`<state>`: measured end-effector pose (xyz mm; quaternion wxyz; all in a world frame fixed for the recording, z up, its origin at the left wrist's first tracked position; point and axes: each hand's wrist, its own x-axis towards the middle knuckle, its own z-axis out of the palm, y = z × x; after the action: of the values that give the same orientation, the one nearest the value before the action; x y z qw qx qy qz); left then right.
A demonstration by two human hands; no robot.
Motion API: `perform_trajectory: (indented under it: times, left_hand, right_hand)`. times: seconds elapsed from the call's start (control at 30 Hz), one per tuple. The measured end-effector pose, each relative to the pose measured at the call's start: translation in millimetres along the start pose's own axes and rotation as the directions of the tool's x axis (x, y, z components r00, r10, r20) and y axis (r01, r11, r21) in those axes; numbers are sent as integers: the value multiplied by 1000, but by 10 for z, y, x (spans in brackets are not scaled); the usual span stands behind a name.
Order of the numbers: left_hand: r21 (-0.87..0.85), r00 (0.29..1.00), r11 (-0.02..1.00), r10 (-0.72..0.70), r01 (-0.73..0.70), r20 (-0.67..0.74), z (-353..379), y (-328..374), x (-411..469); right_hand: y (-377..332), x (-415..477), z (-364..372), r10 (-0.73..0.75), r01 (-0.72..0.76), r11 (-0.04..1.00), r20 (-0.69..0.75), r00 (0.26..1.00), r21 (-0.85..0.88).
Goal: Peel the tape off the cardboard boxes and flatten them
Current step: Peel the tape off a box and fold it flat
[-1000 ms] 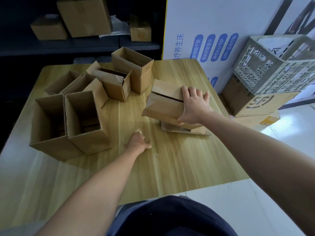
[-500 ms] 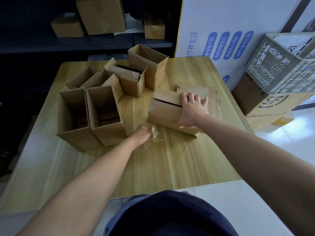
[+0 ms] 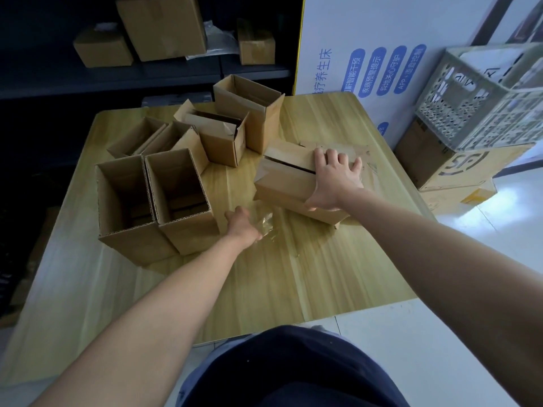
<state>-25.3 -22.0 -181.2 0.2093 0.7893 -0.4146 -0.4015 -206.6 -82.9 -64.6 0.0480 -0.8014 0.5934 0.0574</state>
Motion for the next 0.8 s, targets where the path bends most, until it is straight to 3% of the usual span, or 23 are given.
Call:
perform_trajectory:
  times: [0.23,0.33,0.5,0.67,0.8]
  left_hand:
    - [-232,995,969,92,-80,43,117,89,35]
    - [-320,998,945,53,-59,-27,122,131,98]
    - [-495,996,868,68,-35,50,70,275,72]
    - [-464,985,883,131,-66,110,3,583,-2]
    - [-499,984,866,100,-14,146,-21,593,-6]
  right_hand:
    - [97,-16,-145,53,-52,999,-77,996,17]
    - [198,0,-182,139,-138,990,-117,983,16]
    - [330,32,-106,201,-203,979,-102,974,-6]
    - [343,64,73,197,-197,980,8,980,-3]
    - [395,139,110,169,-169,985,-11,985,21]
